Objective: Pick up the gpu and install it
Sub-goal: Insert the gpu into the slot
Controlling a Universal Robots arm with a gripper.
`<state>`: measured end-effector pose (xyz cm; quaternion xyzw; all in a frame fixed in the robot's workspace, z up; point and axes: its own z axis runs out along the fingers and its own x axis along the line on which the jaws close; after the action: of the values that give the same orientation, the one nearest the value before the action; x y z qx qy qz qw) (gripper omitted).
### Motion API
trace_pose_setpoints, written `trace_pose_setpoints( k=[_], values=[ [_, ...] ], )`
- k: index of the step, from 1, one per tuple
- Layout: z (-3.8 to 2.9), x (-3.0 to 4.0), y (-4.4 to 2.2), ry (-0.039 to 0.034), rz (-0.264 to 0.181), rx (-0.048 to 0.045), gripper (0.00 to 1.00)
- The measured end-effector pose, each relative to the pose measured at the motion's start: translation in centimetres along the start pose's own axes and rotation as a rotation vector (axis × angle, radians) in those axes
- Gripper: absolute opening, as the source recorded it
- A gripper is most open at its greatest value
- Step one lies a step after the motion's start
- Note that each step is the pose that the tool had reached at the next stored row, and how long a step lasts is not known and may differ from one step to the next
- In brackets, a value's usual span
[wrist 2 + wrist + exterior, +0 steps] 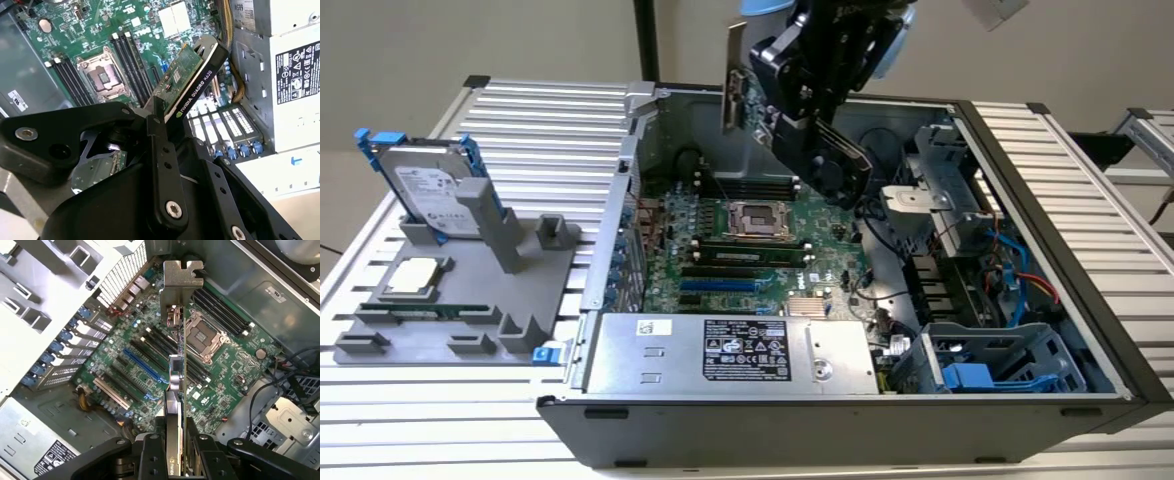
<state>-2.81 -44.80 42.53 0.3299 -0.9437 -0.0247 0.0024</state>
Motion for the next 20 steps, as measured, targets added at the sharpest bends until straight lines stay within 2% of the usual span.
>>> trace_pose_setpoints(
  k=[20],
  values=[
    [0.00,0.00,0.00,0.0067,-0.139,-0.0017,0.00]
  ],
)
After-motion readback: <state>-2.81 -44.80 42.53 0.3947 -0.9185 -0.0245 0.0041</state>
